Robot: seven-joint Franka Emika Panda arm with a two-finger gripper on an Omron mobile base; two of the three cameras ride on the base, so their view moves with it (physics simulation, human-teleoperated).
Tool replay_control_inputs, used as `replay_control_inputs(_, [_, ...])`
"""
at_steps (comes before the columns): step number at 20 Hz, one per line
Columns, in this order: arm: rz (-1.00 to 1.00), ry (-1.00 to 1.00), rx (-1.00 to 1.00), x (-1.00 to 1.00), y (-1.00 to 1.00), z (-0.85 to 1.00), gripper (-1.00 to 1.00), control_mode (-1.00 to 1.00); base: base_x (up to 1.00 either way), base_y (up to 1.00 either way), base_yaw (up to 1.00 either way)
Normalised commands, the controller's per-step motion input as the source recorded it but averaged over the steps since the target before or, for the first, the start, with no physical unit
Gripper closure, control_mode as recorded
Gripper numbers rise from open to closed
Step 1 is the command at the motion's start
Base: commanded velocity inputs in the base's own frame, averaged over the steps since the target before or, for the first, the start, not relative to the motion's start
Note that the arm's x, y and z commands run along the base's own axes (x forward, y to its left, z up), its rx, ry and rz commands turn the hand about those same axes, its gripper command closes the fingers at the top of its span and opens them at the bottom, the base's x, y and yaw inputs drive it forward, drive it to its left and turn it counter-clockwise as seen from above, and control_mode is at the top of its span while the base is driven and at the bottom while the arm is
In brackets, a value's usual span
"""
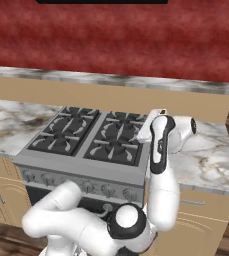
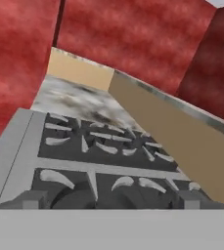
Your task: Collect the turmeric, mayonnaise, and shaker from the cabinet and place them next to the stove.
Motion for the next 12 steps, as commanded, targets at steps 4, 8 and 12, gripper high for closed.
replay_control_inputs(4, [-0.16,0.00,-0.14,-0.67,1.00,0.38,-1.00,-1.00,0.00,0.00,0.00])
replay_control_inputs(8, [-0.17,0.03,-0.12,-0.65,1.00,0.35,-1.00,-1.00,0.00,0.00,0.00])
replay_control_inputs(12, [-0.20,0.15,-0.08,-0.62,0.87,0.39,-1.00,-1.00,0.00,0.00,0.00])
